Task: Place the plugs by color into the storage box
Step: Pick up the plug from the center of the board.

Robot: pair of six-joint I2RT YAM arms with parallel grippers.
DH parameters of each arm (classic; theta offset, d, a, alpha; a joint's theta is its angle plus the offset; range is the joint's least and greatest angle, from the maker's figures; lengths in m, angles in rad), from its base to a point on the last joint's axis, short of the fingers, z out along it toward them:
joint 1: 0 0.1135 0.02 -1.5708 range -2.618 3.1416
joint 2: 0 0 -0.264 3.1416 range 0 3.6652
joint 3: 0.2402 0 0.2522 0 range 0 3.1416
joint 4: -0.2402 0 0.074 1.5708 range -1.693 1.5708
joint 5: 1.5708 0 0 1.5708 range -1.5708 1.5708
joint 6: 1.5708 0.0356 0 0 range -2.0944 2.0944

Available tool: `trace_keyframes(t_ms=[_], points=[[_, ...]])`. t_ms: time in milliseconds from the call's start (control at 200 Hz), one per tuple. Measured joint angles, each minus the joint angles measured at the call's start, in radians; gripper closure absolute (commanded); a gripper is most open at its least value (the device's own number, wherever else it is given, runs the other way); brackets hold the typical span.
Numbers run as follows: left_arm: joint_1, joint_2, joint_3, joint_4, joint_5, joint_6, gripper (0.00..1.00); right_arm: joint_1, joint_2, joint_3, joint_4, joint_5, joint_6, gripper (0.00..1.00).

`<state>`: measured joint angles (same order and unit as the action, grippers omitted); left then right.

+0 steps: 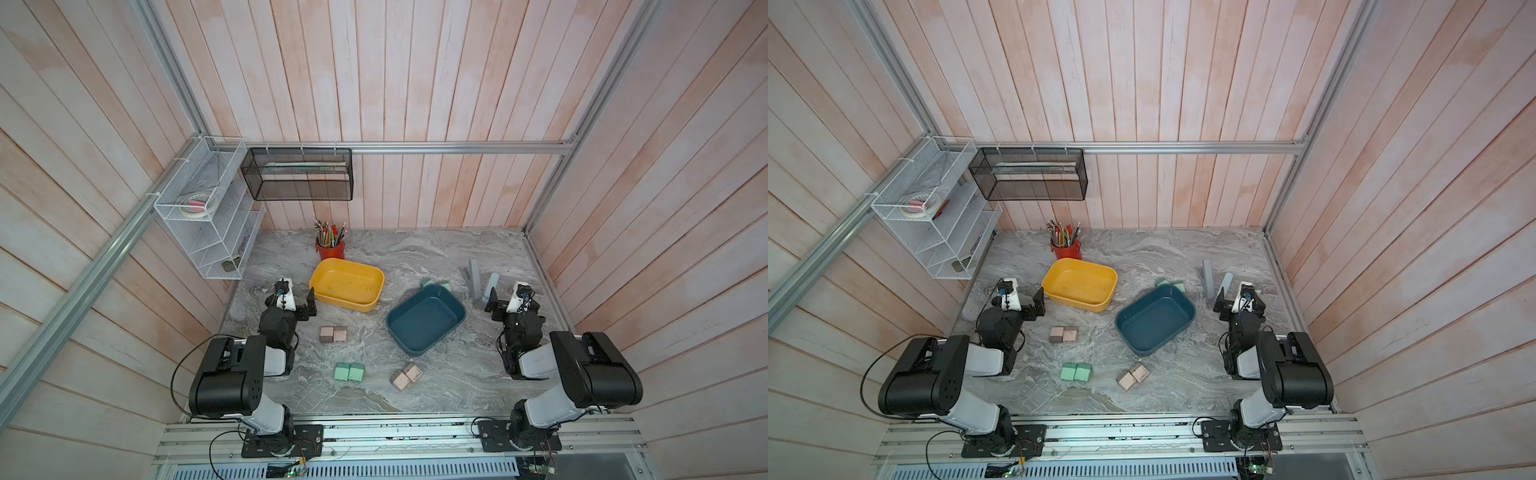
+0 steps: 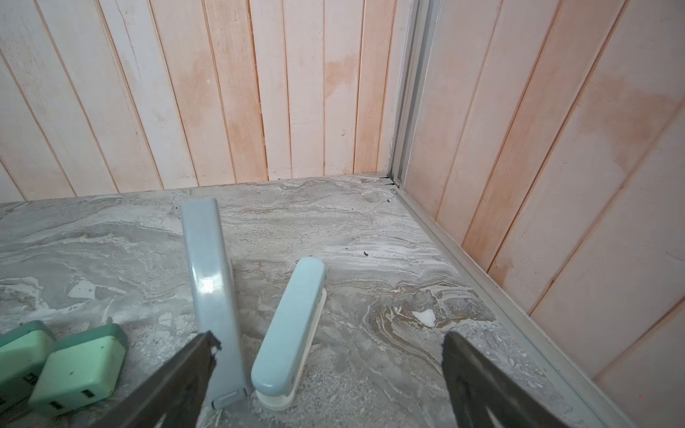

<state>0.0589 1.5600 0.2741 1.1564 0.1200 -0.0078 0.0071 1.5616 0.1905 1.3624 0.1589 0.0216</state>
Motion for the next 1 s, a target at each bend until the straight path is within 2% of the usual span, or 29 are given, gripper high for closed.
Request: trace_keyframes(t_ms=[1000], points=[[0.019,0.000,0.000,0.007,0.009,-0.019,0.00,-0.015,0.000,0.000,-0.001,-0.002,0.008,0.02]])
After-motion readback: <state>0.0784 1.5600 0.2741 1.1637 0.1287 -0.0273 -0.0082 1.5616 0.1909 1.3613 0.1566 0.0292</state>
